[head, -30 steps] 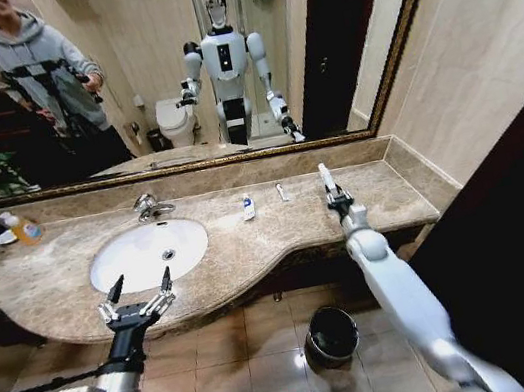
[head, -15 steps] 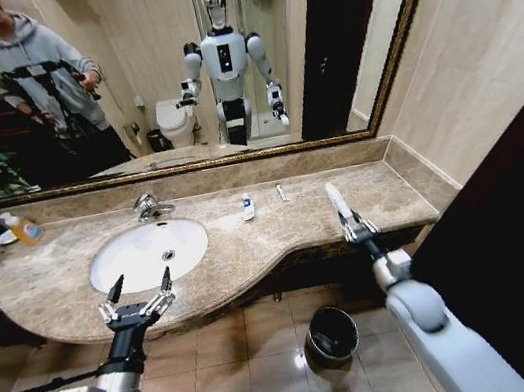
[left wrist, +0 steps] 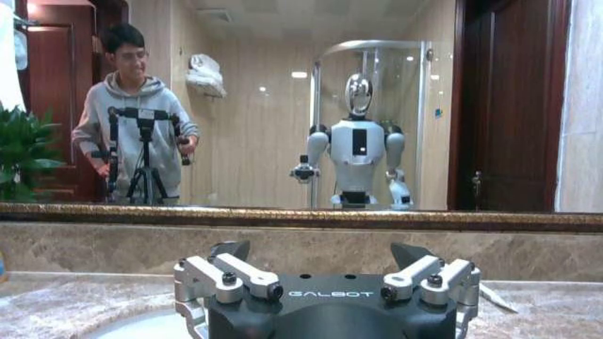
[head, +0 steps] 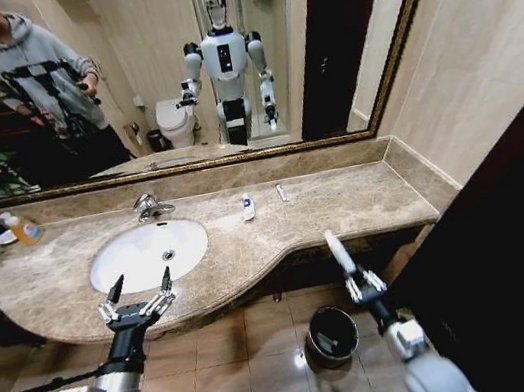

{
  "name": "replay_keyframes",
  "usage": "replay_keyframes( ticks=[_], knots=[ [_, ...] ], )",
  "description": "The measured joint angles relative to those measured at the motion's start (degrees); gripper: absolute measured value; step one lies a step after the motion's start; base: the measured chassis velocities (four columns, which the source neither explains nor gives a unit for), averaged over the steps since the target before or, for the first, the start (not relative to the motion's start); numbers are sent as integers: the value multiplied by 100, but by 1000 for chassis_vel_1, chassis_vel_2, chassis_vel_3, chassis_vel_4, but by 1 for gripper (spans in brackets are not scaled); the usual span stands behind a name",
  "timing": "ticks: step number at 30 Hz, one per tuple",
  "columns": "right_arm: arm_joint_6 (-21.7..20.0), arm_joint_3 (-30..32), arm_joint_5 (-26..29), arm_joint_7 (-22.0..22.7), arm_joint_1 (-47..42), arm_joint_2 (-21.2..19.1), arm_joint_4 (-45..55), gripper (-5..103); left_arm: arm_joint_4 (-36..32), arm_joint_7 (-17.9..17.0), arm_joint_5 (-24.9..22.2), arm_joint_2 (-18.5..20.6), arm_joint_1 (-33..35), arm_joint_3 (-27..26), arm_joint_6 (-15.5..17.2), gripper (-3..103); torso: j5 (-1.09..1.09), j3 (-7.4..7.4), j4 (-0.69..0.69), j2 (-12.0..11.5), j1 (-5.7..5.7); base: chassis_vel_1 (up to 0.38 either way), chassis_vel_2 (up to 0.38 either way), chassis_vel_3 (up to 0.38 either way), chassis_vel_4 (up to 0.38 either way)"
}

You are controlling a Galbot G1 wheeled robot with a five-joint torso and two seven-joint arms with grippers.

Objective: Pick up the trash from the sink and place it in the trash bin.

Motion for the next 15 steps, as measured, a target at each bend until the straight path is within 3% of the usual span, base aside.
replay_keyframes(
  ticks=[15],
  knots=[
    [521, -104, -382, 35, -22, 250, -1359, 28, 0, 0, 0, 0, 0, 0, 0, 100, 0, 1, 1, 0, 1, 0, 0, 0, 0]
  ],
)
